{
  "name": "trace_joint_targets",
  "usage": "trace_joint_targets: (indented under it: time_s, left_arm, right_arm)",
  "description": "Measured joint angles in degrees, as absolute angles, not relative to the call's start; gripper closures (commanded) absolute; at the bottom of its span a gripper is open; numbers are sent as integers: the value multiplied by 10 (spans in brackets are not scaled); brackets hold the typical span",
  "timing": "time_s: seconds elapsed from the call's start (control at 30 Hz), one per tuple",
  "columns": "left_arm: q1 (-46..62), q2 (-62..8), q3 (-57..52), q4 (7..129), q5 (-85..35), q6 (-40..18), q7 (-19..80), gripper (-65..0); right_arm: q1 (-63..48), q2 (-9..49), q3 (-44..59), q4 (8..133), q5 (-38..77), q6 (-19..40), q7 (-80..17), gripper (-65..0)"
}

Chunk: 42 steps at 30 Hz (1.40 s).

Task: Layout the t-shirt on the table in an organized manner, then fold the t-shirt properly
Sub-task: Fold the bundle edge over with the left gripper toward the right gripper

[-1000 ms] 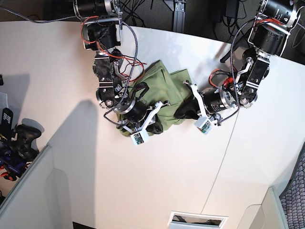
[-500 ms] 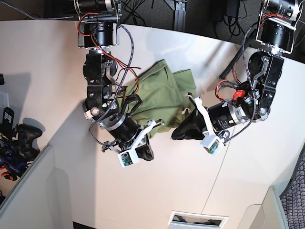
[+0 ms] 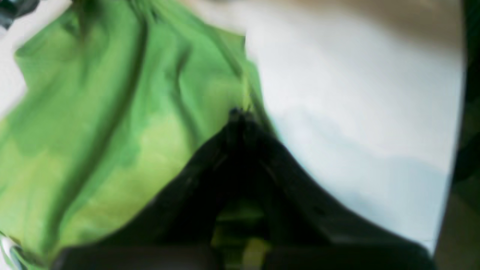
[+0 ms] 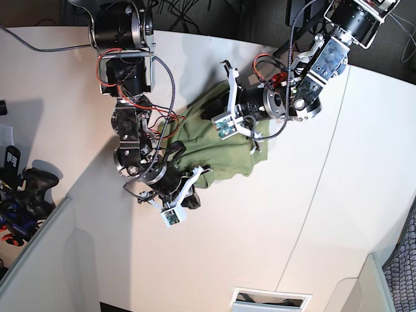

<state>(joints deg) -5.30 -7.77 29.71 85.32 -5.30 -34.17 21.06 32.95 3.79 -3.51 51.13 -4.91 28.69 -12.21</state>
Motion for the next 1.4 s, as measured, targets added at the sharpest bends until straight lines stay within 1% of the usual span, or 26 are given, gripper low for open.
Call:
trace_joint_targets:
  time_s: [0.1,0.17,0.3,0.43,0.63,0.73,0.9,1.07,1.17,1.23,1.33,1.4]
  left_arm:
    - [-56,-78,294,824,-42,-335,202,0]
    - [-56,-85,293,807,-35,-334,176,0]
    - [-58,-125,292,794,1,-333,115,0]
    - [-67,-162,292,795,7,-322,105,0]
    - [-88,-166,292,793,17,-317,117,0]
    - [-107,-166,292,790,20,-316,121,0]
    - [-144,-165,294,789,19,-314,120,0]
    - [-176,-167,332,789,19,-313,120,0]
    - [-183,-164,342,789,18,-314,120,0]
    - [-183,-168,342,789,17,-311,119,0]
    - [-183,-187,339,790,16,-287,121,0]
    - [-183,-200,332,804,16,-286,131,0]
  right_arm:
    - [320,50,-61,512,-48,287,-122,0]
    - [314,63,-72,512,-41,287,-129,0]
    - [296,94,-78,533,-8,287,-150,0]
    - [253,109,-77,585,39,287,-180,0]
    - [164,107,-77,678,81,285,-183,0]
    - [119,104,-77,723,85,285,-190,0]
    - [59,84,-76,774,85,284,-191,0]
    - [28,73,-77,806,84,285,-202,0]
    - [24,73,-74,820,60,285,-207,0]
    - [24,73,-59,826,58,285,-209,0]
    - [24,71,-22,834,57,285,-209,0]
    - [24,72,3,842,57,285,-210,0]
